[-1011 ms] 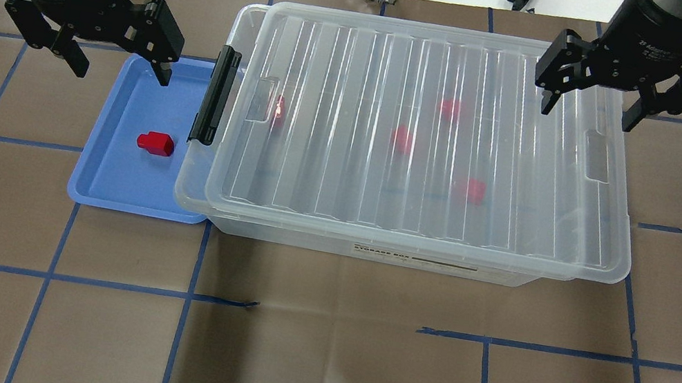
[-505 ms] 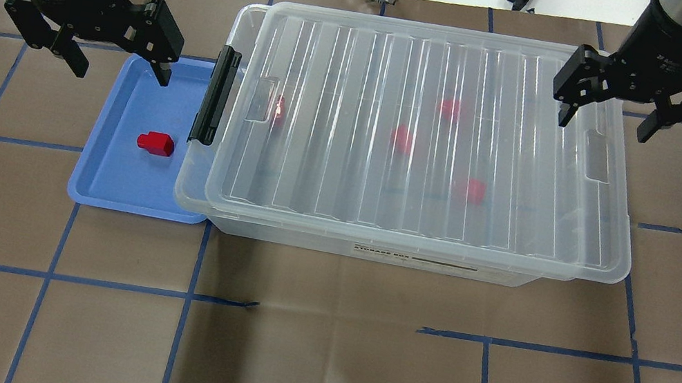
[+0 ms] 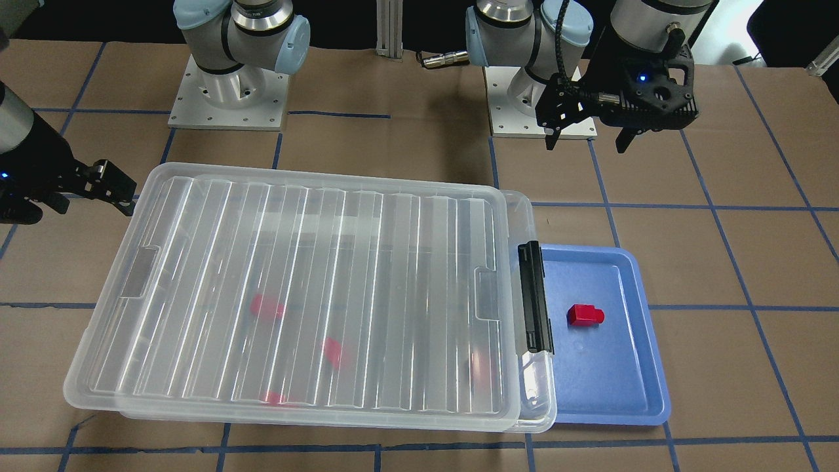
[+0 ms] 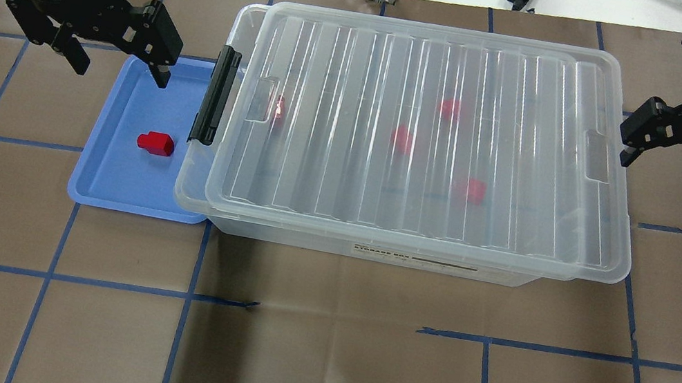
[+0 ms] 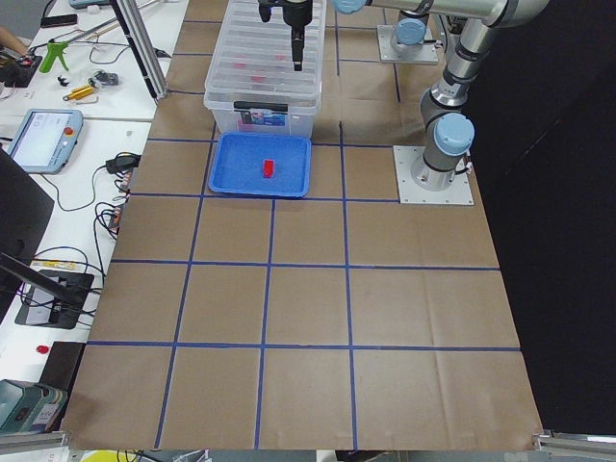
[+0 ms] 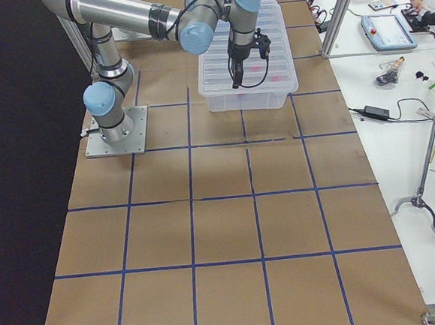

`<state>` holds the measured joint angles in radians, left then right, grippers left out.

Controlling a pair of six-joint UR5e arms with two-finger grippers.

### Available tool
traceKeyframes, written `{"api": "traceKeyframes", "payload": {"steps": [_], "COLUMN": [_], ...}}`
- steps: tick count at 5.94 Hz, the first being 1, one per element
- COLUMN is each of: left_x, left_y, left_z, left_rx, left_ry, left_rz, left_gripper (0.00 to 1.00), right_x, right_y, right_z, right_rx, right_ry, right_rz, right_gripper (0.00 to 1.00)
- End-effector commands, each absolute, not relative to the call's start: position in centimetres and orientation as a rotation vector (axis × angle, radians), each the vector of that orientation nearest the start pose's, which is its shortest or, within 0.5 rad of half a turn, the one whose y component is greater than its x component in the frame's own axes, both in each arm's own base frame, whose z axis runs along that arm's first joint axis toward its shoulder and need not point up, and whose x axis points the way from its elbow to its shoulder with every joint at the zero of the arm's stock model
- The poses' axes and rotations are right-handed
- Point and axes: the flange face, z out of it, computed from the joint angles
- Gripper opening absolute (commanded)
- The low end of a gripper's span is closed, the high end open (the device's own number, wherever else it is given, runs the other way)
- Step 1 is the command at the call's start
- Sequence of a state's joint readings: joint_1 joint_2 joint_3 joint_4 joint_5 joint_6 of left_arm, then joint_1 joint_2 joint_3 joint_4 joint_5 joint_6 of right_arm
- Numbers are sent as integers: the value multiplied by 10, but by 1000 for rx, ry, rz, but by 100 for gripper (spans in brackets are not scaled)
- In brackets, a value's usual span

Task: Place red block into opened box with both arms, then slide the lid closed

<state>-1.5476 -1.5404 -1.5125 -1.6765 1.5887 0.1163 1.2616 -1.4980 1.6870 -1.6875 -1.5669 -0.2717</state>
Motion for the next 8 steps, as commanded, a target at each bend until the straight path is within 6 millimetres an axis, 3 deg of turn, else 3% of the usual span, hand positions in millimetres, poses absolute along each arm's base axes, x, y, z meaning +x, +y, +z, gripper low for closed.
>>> {"api": "traceKeyframes", "payload": {"steps": [1,3,5,6,7,8], "left_x": [-119,-117,-112,-83,-54,-29], "left_y": [-487,-491,-484,-490,-496,-498], "left_z": [520,515,500,497,490,488], "left_rx": [550,1062,1541,1821,1986,2020], "left_ry": [3071,2927,2711,2540,2432,2414], "left_rz": [-20,-6,50,70,90,93], "left_gripper": [99,99,99,99,99,99], "right_x": [-35,-40,-39,-41,-53,-77], "right_y": [-516,-516,-517,-520,-525,-522], "right_z": [363,345,340,344,344,344], "right_rx": [48,45,44,-87,-117,-140], "right_ry": [3120,3169,3156,3174,3216,3228], "right_rz": [88,92,102,70,28,44], "right_gripper": [100,100,100,100,100,100]}}
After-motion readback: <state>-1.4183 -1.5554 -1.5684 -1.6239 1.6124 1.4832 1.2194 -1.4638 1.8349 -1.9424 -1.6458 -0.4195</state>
